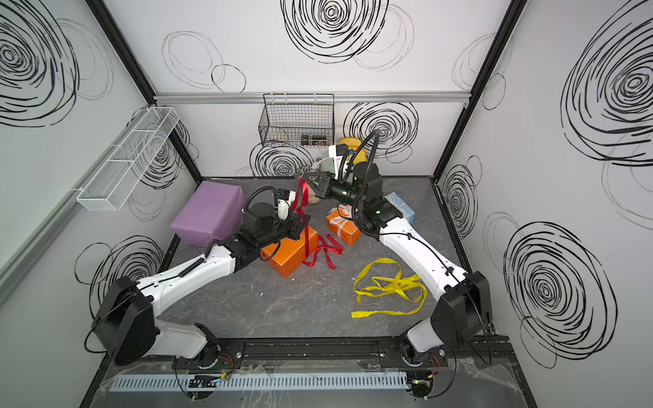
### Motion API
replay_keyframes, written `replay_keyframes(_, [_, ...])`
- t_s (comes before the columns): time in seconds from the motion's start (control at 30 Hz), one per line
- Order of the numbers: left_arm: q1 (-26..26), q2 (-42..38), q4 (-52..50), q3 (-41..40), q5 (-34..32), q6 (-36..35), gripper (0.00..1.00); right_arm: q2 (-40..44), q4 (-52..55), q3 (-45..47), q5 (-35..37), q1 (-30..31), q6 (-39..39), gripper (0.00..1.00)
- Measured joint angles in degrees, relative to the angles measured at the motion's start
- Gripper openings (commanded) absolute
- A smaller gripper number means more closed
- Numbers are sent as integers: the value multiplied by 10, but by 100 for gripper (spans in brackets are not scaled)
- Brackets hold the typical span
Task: Untie the ribbon bows on the gift boxes
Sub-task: Pull the ribbon from the gift box.
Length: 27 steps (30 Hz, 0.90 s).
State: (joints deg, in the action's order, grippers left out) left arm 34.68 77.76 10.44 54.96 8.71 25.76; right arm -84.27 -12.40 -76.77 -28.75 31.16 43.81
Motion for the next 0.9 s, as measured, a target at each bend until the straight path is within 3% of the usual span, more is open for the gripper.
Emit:
replay_keyframes(0.27, [2,-185,0,18,-78,-23,0,14,-1,26,-3,-38,6,0])
replay_keyframes(0.47, [2,-154,-61,144,-75,-24,0,14,-2,35,-7,-45,13,0])
replay_keyframes(0.77, [5,-90,-163,326,-7,2,0,14,-3,38,-22,-45,15,0])
replay_keyframes(0.8, [6,-85,-176,337,-2,4,0,14,-2,38,-27,-45,11,2])
replay_keyframes(0.9, [7,-47,-237,408,9,10,0,14,-2,47,-52,-45,-1,30])
